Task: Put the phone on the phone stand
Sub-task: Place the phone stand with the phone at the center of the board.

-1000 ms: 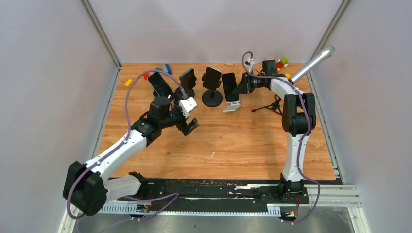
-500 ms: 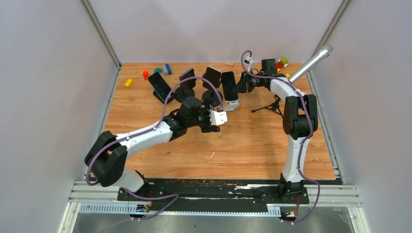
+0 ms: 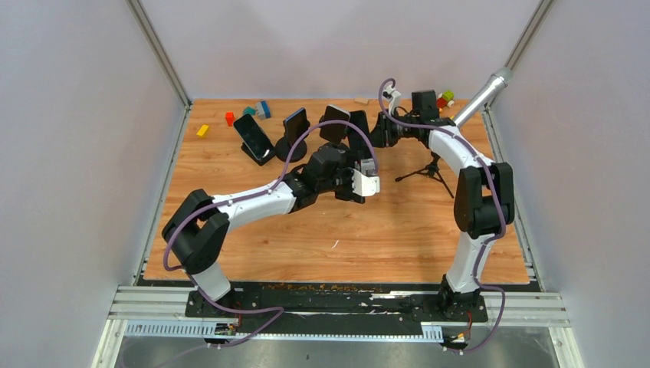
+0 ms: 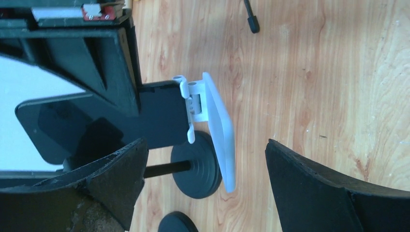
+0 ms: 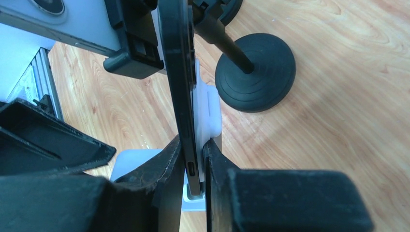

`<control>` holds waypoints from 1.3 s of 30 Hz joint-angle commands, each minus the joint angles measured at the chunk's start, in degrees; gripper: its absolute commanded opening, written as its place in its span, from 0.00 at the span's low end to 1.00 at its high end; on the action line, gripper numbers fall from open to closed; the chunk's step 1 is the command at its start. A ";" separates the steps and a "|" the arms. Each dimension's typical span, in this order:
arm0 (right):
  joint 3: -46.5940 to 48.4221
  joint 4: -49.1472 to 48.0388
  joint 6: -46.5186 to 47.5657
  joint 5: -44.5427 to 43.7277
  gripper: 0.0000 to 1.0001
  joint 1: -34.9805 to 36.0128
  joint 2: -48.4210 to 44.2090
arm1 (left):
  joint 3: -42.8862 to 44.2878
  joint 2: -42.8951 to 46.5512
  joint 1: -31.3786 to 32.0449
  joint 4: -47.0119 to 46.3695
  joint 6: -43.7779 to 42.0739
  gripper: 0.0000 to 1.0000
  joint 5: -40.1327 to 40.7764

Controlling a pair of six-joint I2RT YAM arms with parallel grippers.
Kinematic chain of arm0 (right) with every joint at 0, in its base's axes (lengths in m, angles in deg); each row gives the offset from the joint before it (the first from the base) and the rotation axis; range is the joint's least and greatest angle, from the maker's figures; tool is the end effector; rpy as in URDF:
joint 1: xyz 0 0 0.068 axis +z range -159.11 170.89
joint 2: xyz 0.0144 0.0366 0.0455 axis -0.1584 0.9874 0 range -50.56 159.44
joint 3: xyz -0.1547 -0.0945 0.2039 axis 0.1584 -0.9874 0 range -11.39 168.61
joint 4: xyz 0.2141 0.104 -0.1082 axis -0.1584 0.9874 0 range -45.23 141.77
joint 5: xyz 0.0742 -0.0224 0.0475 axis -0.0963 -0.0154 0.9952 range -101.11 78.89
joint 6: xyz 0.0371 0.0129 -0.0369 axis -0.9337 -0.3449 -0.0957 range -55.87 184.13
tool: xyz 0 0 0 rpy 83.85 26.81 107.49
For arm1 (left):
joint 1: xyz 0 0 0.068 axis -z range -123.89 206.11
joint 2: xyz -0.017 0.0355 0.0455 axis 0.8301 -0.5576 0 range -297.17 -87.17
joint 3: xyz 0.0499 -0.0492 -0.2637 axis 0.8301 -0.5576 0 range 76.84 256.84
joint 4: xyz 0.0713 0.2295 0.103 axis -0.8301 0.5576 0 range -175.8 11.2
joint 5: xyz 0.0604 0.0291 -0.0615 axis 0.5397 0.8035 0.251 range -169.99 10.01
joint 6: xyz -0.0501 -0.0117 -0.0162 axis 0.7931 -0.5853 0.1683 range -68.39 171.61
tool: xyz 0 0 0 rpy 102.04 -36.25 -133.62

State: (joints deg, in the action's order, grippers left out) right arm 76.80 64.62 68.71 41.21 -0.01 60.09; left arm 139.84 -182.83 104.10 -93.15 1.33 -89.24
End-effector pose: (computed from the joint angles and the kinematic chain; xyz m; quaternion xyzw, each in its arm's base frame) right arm 0.4234 0.0963 0.2580 -0.2747 0.7939 0.4172 0.3466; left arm 0.2523 -0.2888 0.2479 0.6650 0.5183 -0.0574 0.5346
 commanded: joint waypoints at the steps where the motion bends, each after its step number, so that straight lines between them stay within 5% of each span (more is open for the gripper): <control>1: -1.08 -2.89 -3.29 0.20 0.00 0.05 -6.39 | 3.64 -1.56 1.73 2.49 -2.04 0.96 -0.42; 23: -2.07 -3.69 -14.94 -1.26 0.00 0.03 -11.81 | -3.30 -2.45 4.13 2.14 2.50 0.82 -4.84; 39: -8.40 -9.52 -26.29 -3.53 0.00 -0.02 -17.09 | -9.09 -5.62 7.99 -4.70 3.61 0.83 3.61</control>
State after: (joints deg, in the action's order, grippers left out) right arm 67.48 64.71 48.34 36.66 0.25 49.06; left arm 133.30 -185.91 110.35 -100.04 2.46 -87.80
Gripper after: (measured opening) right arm 0.189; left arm 0.828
